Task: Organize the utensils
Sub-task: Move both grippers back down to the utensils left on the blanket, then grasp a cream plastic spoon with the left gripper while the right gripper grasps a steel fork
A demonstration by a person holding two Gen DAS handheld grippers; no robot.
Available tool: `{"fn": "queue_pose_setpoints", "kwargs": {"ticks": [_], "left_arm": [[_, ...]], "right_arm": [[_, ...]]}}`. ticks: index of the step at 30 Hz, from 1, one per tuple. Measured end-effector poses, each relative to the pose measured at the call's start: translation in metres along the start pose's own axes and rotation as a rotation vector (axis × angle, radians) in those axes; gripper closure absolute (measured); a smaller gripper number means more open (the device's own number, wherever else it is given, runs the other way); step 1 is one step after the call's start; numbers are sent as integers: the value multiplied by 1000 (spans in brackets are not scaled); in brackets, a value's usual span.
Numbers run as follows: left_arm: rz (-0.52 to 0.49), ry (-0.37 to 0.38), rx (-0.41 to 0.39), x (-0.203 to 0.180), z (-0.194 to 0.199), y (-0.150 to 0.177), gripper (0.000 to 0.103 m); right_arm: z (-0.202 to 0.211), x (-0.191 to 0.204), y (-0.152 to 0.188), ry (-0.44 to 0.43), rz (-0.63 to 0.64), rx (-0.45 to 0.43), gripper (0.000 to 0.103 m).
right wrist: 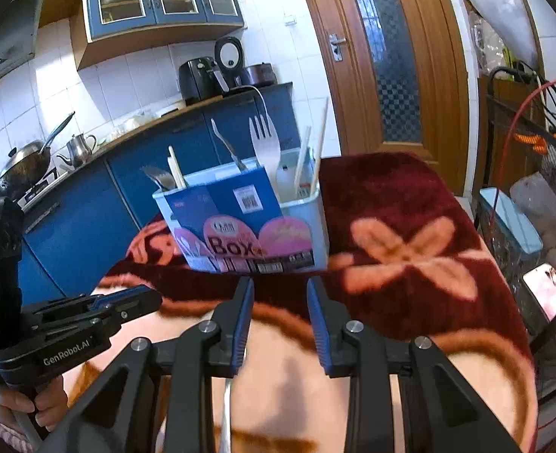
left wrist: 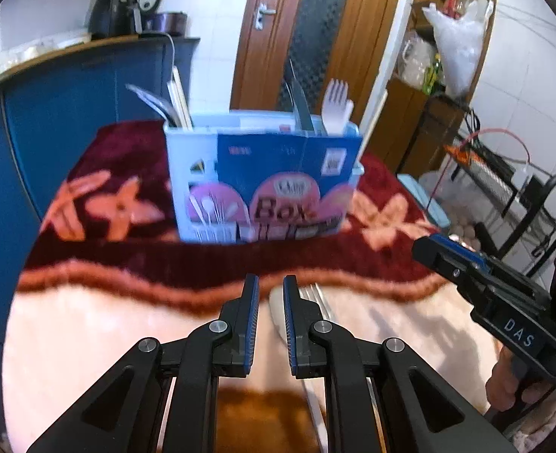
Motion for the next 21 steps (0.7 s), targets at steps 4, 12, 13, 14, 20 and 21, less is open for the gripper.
{"fn": "queue_pose_setpoints", "kwargs": {"ticks": [4,12,13,14,20,21], "left_arm": [[-6,21,60,-8,-9,13,90],[-3,27,130,-14,-30,23,90],[0,22,137,-14,-33,23,90],[5,16,145,-13,-35,23,90],[34,16,179,-8,-48,28,76],[37,24,183,-9,-49,29,76]], "right_arm": [[0,-4,8,-5,-13,23,70],[1,-13,21,-14,-28,45,69],[1,-14,21,-14,-29,46,69],[1,-15,21,-14,-30,47,69],[-2,-20,25,-20,-42,58,69],[-2,-21,25,-21,-43,59,69]]}}
Point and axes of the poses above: each gripper's, at about its wrist camera, not at the fingertips, and z roughly against the way its jaws point, x to its left, y to its underside, the point moved 6 cm from there along -z, roughly the way its jaws point, and after that the axes turned 3 degrees about x, right-handed, at the moved point
